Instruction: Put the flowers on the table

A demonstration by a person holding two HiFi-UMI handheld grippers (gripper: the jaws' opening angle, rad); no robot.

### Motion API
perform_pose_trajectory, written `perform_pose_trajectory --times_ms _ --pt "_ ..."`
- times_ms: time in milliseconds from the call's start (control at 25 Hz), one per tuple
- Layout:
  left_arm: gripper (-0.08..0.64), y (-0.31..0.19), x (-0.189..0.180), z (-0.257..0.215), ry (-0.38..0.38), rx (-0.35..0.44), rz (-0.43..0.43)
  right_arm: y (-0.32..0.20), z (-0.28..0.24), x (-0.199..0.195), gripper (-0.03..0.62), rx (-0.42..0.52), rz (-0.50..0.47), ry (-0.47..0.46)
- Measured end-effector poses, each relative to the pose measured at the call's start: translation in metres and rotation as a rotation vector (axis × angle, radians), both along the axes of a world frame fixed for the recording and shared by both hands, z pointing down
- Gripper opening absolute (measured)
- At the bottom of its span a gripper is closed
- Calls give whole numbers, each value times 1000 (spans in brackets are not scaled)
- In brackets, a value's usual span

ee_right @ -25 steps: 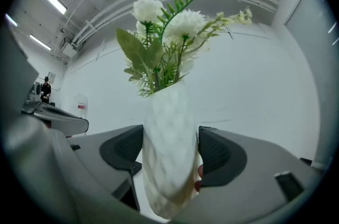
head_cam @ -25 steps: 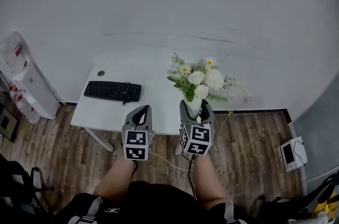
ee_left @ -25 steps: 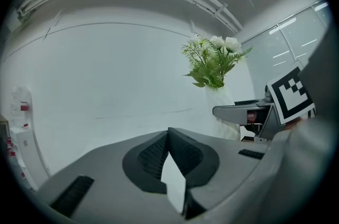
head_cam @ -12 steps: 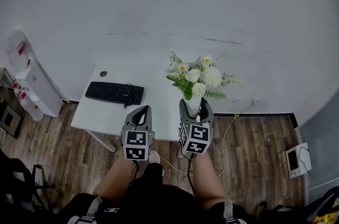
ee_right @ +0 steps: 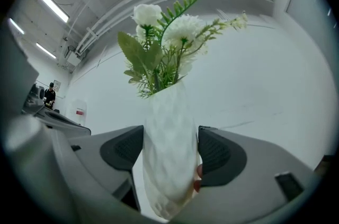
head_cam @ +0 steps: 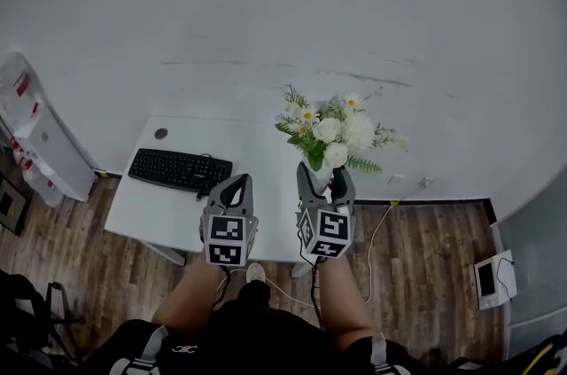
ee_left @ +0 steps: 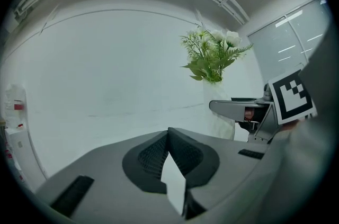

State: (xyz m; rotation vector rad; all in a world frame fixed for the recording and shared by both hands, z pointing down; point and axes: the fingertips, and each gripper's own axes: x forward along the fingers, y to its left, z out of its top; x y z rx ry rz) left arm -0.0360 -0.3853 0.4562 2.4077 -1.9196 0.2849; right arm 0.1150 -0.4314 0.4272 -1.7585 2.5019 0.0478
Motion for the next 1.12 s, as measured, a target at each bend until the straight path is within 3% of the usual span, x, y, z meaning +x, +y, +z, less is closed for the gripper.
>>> perform_pose_trajectory --times_ms 120,400,680,1120 --pt "2 -28 3 6 -9 -3 0 -27 1 0 330 37 -9 1" --pt "3 -36 0 15 -20 18 -9 -42 6 -1 330 85 -16 -27" --pt "2 -147 -40 46 -8 -75 -24 -171 26 -28 330 34 -1 -24" --pt "3 -223 -60 108 1 -199 -34 -285 79 -22 328 -9 41 -31"
